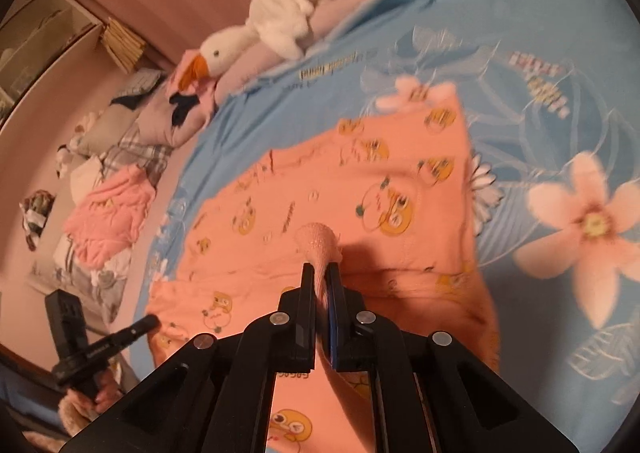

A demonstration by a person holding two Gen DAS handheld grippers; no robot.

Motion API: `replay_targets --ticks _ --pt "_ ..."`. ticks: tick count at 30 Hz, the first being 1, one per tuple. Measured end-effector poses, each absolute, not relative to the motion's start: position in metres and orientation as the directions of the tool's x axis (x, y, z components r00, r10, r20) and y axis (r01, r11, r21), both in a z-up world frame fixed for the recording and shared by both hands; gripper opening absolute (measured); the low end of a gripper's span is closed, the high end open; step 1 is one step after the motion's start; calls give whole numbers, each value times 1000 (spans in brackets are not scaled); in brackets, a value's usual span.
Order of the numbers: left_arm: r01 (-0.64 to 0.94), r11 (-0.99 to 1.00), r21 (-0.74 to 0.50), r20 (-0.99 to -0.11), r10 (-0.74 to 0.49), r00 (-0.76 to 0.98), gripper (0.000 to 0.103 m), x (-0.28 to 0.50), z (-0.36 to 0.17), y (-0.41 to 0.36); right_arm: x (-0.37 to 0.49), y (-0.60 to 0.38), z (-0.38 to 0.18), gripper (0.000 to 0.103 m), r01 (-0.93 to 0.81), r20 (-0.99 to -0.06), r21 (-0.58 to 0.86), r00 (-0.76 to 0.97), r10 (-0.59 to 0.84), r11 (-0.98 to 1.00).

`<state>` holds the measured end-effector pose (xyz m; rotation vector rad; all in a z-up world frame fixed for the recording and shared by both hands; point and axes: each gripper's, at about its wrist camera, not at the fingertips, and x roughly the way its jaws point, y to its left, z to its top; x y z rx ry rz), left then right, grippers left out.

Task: Fold small clothes
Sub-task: 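Grasp the folded onesie edge with both grippers and lift it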

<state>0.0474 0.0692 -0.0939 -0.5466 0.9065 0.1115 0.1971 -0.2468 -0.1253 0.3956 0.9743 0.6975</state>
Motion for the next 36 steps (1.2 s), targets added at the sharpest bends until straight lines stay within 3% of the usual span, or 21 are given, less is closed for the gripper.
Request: replay_targets --ticks 11,23,36 --pt "-234 889 -394 -685 -115 719 4 66 -46 66 191 -286 -53 6 -406 -446 587 560 699 700" --pt "-215 901 -376 -653 -94 751 4 126 -25 80 232 -275 -43 6 -377 -479 517 616 625 768" --pt "-263 888 -377 -712 -97 695 4 189 -54 97 286 -256 -65 6 -322 -546 483 617 567 814"
